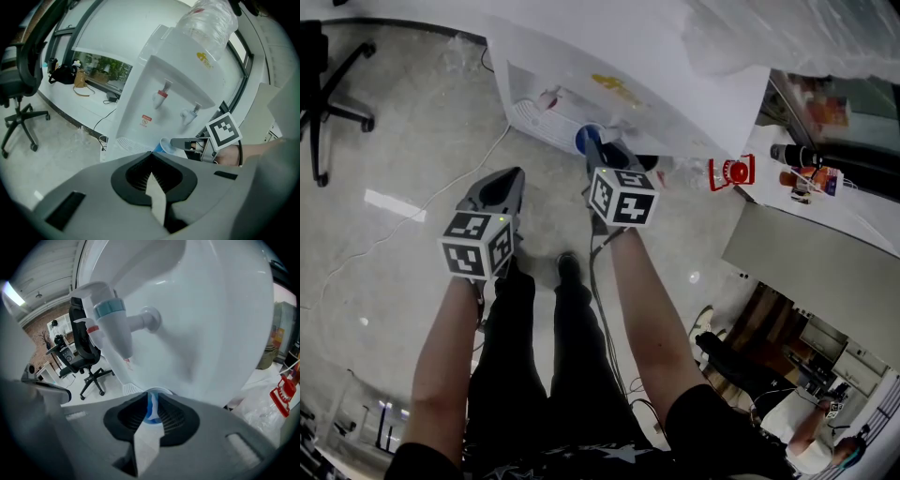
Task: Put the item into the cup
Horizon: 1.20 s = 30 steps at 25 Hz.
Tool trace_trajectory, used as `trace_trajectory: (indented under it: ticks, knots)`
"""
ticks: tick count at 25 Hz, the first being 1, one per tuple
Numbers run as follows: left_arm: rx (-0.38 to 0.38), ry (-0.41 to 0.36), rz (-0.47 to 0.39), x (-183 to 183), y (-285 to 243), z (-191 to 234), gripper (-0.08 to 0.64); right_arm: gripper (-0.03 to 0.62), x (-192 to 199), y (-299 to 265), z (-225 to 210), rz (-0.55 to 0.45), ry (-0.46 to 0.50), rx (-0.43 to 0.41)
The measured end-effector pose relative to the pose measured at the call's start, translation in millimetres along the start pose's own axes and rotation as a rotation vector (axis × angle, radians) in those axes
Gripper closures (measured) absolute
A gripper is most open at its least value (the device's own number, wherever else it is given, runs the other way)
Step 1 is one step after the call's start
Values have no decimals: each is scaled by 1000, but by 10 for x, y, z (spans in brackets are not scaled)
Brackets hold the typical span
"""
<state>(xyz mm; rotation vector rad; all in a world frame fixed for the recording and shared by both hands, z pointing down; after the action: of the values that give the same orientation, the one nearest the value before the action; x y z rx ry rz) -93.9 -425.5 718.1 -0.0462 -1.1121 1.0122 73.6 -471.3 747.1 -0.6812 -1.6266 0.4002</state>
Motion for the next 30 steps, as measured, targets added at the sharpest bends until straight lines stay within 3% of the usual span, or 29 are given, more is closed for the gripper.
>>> trace_trajectory:
  ticks: [9,16,28,30]
  knots:
    - [-6,5,-2,-26,97,-88,555,523,-61,205,61,-15,2,-7]
    - [-20,-19,-15,-145,265,-419,555,525,-202,622,68,-24,7,-38]
    - [-100,-10,-94,-266,763,-1441,555,538,-425,1765,255,-21,89,-232]
    - [-120,-3,-108,-263,854,-1601,555,588,-478,1943,237,-30,94,-258]
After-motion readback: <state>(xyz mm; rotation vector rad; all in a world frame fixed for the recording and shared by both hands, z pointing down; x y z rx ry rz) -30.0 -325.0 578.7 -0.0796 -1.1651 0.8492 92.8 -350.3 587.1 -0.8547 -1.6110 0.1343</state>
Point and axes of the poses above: the fingertips, and each gripper's own axes: y backward along the fingers, z to its left, x out of its underside, the point moved 2 cm from there along y, backward along the fingers, and after that the axes turned 8 degrees about -z, right-handed, at the moved point
